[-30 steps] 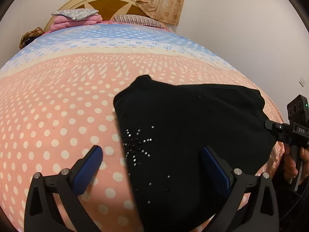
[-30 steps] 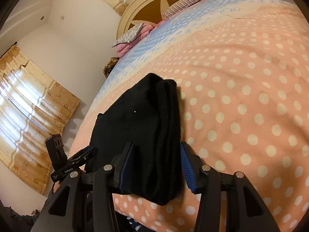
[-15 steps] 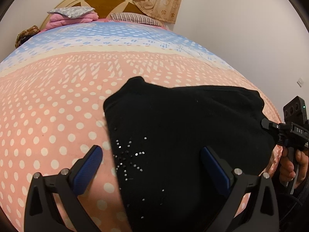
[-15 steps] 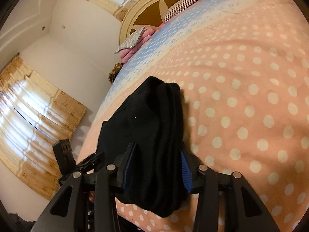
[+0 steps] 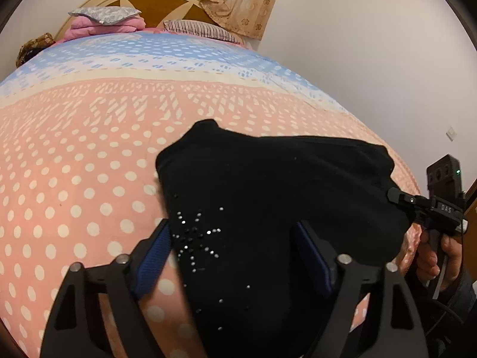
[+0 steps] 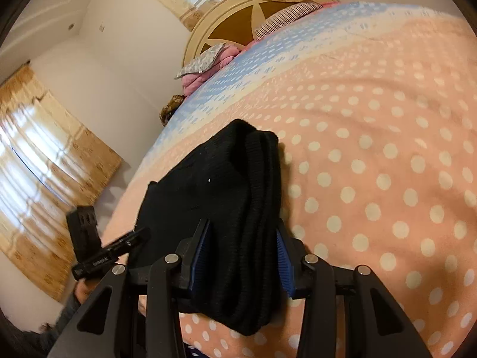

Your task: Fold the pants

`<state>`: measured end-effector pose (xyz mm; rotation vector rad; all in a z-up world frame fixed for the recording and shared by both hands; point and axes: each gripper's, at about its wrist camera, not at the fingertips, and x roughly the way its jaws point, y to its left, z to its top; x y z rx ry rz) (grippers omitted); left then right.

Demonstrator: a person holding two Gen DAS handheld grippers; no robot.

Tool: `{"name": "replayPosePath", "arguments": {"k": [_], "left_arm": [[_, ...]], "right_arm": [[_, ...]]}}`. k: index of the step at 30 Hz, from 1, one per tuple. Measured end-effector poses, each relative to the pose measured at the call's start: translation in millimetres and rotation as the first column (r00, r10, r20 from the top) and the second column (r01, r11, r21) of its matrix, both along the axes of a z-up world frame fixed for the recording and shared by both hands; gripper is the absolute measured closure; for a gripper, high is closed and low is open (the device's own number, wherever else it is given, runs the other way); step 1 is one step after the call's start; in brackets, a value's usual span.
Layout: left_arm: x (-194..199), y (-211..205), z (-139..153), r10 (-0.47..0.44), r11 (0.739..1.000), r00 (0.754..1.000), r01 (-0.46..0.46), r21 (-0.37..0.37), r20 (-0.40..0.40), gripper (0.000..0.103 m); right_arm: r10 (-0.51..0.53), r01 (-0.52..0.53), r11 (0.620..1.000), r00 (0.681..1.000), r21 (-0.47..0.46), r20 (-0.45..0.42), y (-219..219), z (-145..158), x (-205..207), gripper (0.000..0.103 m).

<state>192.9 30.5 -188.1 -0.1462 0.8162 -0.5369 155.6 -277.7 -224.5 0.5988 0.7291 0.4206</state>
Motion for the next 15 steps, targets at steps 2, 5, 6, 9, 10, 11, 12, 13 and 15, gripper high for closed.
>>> {"name": "replayPosePath", "arguments": {"k": [2, 5, 6, 9, 10, 11, 12, 13, 15], "left_arm": [[0.1, 1.7, -0.4, -0.009, 1.000, 1.000, 0.009, -0.025, -0.007, 0.034], [-2.7, 2.6, 2.9, -0.024, 0.998, 1.000, 0.024, -0.055, 0.006, 0.064], [-3.8, 2.6, 4.2, -0.024, 0.999, 1.000, 0.025, -0.048, 0.015, 0.071], [-4.9, 8.6, 6.9, -0.023, 0.997, 1.000, 0.024, -0.070, 0.016, 0.079], [-5.0, 9.8, 6.5, -0.020, 0.997, 1.000, 0.021, -0.074, 0.012, 0.080], [-5.9, 9.9, 6.7, -0.015, 0.997, 1.000, 0.016, -0.069, 0.013, 0.080], [-7.4, 9.1, 7.3, -0.009, 0.998, 1.000, 0.010, -0.063, 0.016, 0.080], [-7.8, 8.3, 8.1, -0.001, 0.998, 1.000, 0.002, -0.058, 0.017, 0.080], [-11.2, 7.0, 11.3, 0.004, 0.999, 1.000, -0.003, -0.054, 0.026, 0.082]], "right_arm": [[0.004, -0.004, 1.000, 1.000, -0.006, -0.004, 1.5, 0.1, 0.4, 0.065], [0.021, -0.021, 1.000, 1.000, 0.008, 0.002, 2.8, 1.5, -1.8, 0.073], [0.025, -0.025, 1.000, 1.000, 0.016, 0.004, 3.1, 2.1, -2.1, 0.074], [0.029, -0.030, 0.999, 0.999, 0.017, 0.016, 3.5, 3.9, -3.5, 0.075], [0.029, -0.029, 1.000, 0.999, 0.009, 0.019, 4.4, 4.6, -3.9, 0.075], [0.029, -0.029, 1.000, 0.999, 0.000, 0.022, 5.8, 5.5, -4.5, 0.075], [0.028, -0.028, 1.000, 0.999, -0.009, 0.025, 6.8, 6.3, -5.2, 0.075], [0.028, -0.027, 0.999, 0.999, -0.019, 0.029, 8.7, 7.6, -5.7, 0.075], [0.026, -0.025, 0.999, 0.999, -0.030, 0.032, 9.6, 8.5, -4.0, 0.075]]}}
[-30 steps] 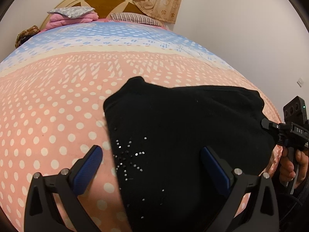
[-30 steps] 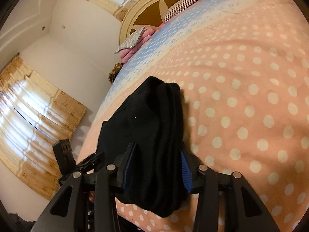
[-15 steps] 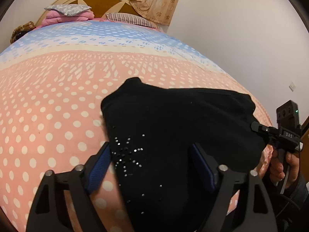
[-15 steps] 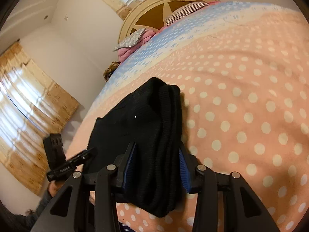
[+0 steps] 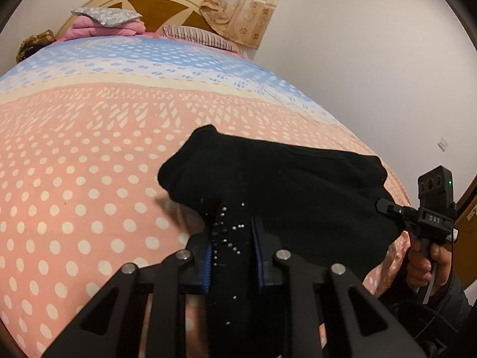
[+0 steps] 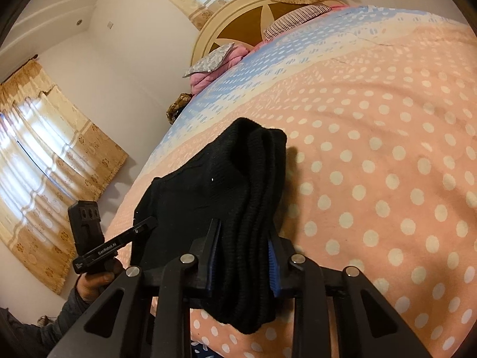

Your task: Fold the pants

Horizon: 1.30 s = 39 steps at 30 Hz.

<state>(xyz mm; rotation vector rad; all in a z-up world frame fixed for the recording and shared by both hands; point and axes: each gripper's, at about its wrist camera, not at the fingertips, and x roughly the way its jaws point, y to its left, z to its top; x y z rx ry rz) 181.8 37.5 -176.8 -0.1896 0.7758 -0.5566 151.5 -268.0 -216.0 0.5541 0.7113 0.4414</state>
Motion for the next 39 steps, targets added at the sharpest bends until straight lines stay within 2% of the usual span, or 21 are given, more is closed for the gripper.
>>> {"name": "replayPosePath", "arguments": {"k": [9, 16, 21, 31, 39], "left_arm": [[-4.3, 11.3, 11.1, 0.011, 0.999, 1.000, -0.010, -0.048, 0.019, 0.084], [-9.5, 20.2, 29.6, 0.022, 0.999, 0.998, -0.021, -0.034, 0.055, 0.085], [-12.2, 38.4, 45.1, 0.070, 0.998, 0.992, -0.069, -0.011, 0.101, 0.085], [-7.1, 76.7, 51.8, 0.154, 0.986, 0.978, -0.161, 0.046, 0.140, 0.085], [3.8, 117.6, 56.1, 0.233, 0.963, 0.959, -0.250, 0.098, 0.162, 0.085]], "right_arm": [[0.016, -0.015, 1.000, 0.999, -0.016, 0.047, 5.1, 11.1, -3.2, 0.077], [0.050, -0.048, 0.998, 0.996, -0.035, 0.079, 16.3, 34.3, 10.6, 0.077], [0.103, -0.096, 0.993, 0.989, -0.076, 0.107, 35.7, 53.5, 26.0, 0.077], [0.202, -0.187, 0.974, 0.973, -0.131, 0.116, 88.4, 73.4, 73.0, 0.077], [0.294, -0.280, 0.949, 0.952, -0.145, 0.081, 145.7, 78.2, 131.4, 0.077]]}}
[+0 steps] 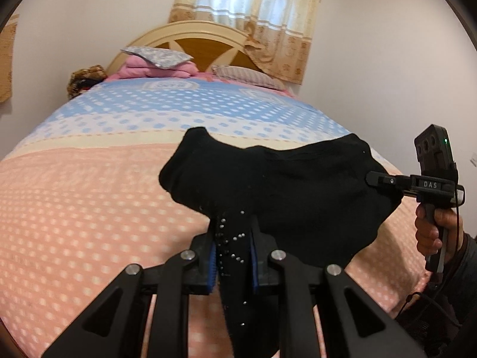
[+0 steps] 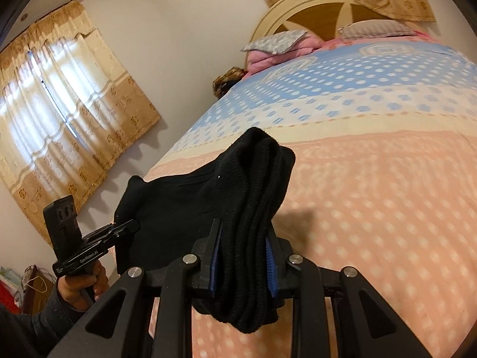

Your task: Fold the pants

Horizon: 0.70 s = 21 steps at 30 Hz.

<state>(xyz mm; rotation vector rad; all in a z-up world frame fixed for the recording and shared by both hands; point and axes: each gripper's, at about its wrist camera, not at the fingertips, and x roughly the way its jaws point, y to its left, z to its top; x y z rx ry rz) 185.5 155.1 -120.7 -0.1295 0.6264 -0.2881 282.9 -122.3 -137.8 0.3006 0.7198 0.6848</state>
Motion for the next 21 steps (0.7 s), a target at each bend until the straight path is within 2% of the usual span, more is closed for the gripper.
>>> {"name": "replayPosePath", "arguments": {"k": [11, 21], "left_arm": [[12.8, 65.7, -2.4, 0.160, 0.987, 0.987, -0.161, 0.029, 0.004, 0.085], [18.5, 100.1, -18.7, 0.232, 0.973, 0.972, -0.231, 0.017, -0.028, 0.085]], "right_arm": [[0.136, -0.136, 0.990, 0.991, -0.043, 0.003, 103.7, 2.7, 65.3, 0.077], [0.186, -0.187, 0.980, 0.982, -0.069, -0.026, 158.8, -8.3, 98.8, 0.077]]}}
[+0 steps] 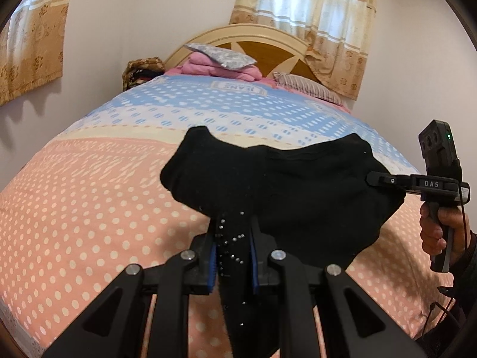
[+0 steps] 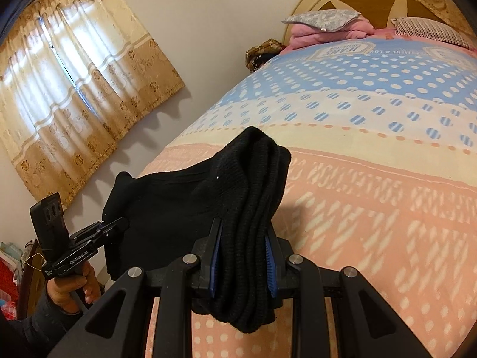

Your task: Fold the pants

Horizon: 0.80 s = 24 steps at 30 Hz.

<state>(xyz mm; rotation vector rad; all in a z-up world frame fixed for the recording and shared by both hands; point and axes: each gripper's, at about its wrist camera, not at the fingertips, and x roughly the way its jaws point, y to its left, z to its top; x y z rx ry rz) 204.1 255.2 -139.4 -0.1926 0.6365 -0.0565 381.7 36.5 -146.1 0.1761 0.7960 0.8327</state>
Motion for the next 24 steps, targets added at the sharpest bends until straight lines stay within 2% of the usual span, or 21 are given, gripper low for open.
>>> {"name": "replayPosePath", "arguments": {"k": [8, 17, 21, 24], "left_arm": [[18.5, 3.5, -15.1, 0.001, 1.000, 0.999, -0.001, 0.013, -0.035, 0.085], [29.1, 9.3, -36.1, 0.008, 1.000, 0.997, -0.006, 0.021, -0.082, 0.084], [30.7, 10.5, -41.3, 0.011, 1.000, 0.996, -0.009, 0.028, -0.091, 0.081], [31.6, 11.2, -44.7, 0.019, 0.999, 0.995, -0.015, 0.038, -0.101, 0.074]], "right_arm": [[-0.024, 0.023, 0.999, 0.999, -0.031, -0.044, 9.4, -15.5, 28.0, 0.077], [-0.043, 0.037, 0.996, 0.996, -0.076, -0.078, 16.1, -34.1, 41.8, 0.077], [-0.058, 0.050, 0.995, 0.994, -0.091, -0.088, 17.8, -40.5, 45.2, 0.077], [-0.069, 0.060, 0.994, 0.993, -0.095, -0.099, 17.8, -46.2, 48.5, 0.077]]}}
